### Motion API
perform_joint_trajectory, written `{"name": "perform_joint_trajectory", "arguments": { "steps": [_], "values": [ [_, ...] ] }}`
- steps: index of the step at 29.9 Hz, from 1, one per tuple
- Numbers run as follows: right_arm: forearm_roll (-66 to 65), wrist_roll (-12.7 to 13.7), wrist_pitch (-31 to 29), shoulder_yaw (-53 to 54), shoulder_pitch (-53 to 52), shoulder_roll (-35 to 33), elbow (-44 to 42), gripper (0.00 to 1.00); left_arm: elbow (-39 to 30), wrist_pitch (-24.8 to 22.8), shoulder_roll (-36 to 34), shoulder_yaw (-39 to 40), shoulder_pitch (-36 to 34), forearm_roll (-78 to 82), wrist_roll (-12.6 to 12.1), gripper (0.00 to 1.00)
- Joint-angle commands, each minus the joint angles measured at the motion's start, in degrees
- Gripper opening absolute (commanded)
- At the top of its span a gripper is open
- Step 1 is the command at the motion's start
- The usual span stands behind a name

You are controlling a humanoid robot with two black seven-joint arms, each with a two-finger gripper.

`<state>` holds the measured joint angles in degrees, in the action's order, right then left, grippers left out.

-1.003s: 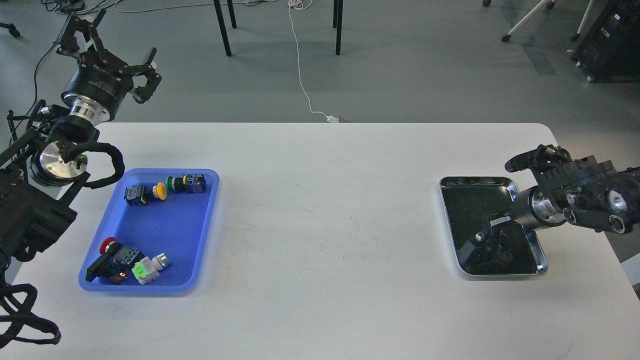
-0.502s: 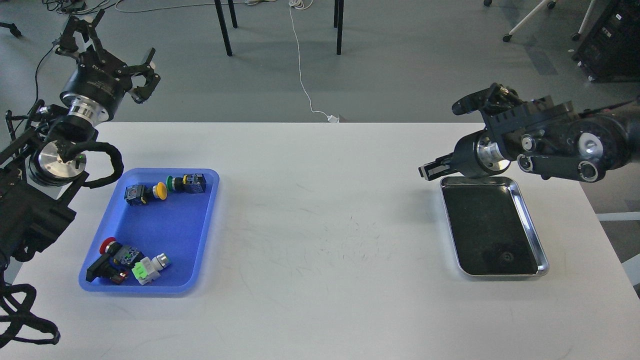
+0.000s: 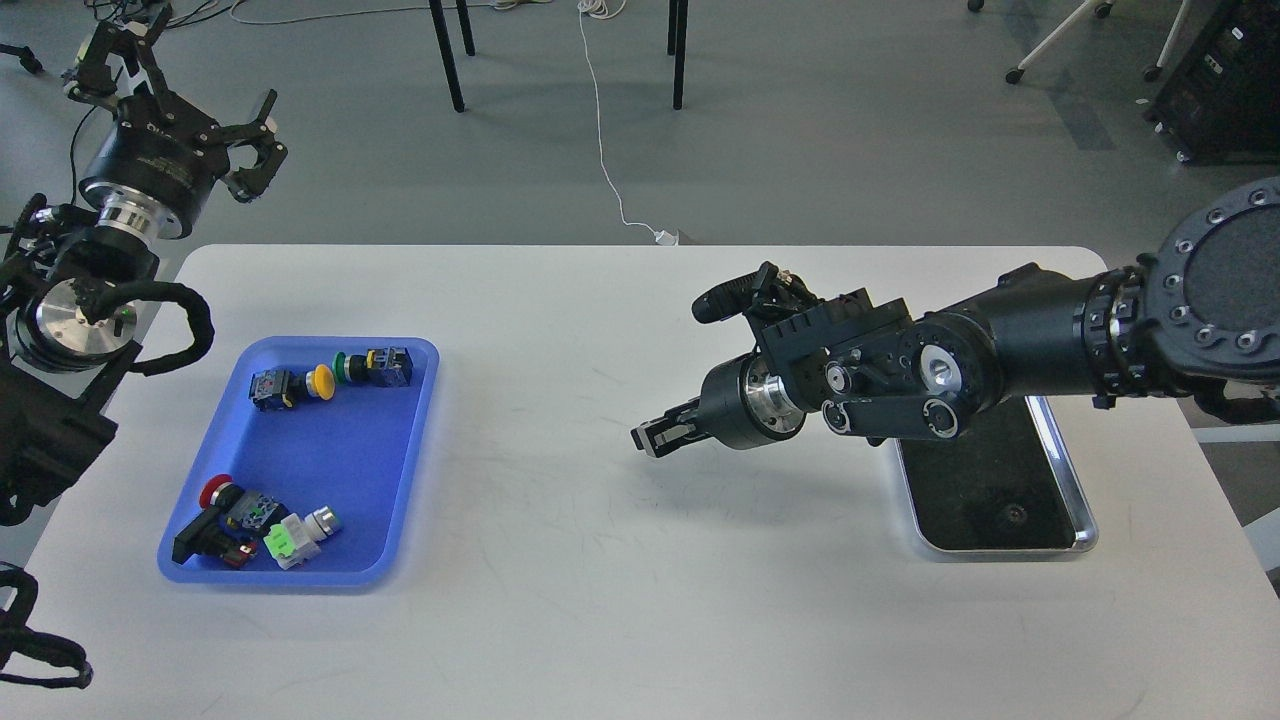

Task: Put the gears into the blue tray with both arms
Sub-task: 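Carry the black gear with the right gripper toward the table center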

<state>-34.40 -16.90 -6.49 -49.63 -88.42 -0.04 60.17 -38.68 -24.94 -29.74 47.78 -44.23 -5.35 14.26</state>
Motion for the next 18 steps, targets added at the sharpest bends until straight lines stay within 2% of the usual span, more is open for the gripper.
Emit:
{"name": "perform_joint_trajectory", "arguments": {
  "steps": [1, 10, 13, 15, 18],
  "values": [
    [0.39, -0.77, 0.07, -0.03, 2.20, 0.04, -1.19, 0.09, 0.01, -0.11, -0.14, 0.03, 0.19, -0.01, 0.06, 0.98],
    [0.30, -0.77, -0.01, -0.38, 6.33, 0.04, -3.21, 0.21, 0.01, -0.11, -0.14, 0.03, 0.28, -0.01, 0.06, 0.98],
    [0.39, -0.77, 0.07, 0.06, 6.60, 0.04, -3.48, 0.34, 0.01, -0.03, -0.14, 0.03, 0.28, -0.01, -0.02, 0.98],
    [0.48, -0.86, 0.16, 0.41, 6.60, 0.04, -3.56, 0.39, 0.01, -0.03, -0.14, -0.06, 0.28, 0.08, -0.02, 0.98],
    [1.70, -0.86, 0.25, 2.07, 6.51, 0.04, -4.00, 0.56, -0.08, 0.06, -0.14, -1.02, 0.19, 0.17, -0.02, 0.98]
  ]
}}
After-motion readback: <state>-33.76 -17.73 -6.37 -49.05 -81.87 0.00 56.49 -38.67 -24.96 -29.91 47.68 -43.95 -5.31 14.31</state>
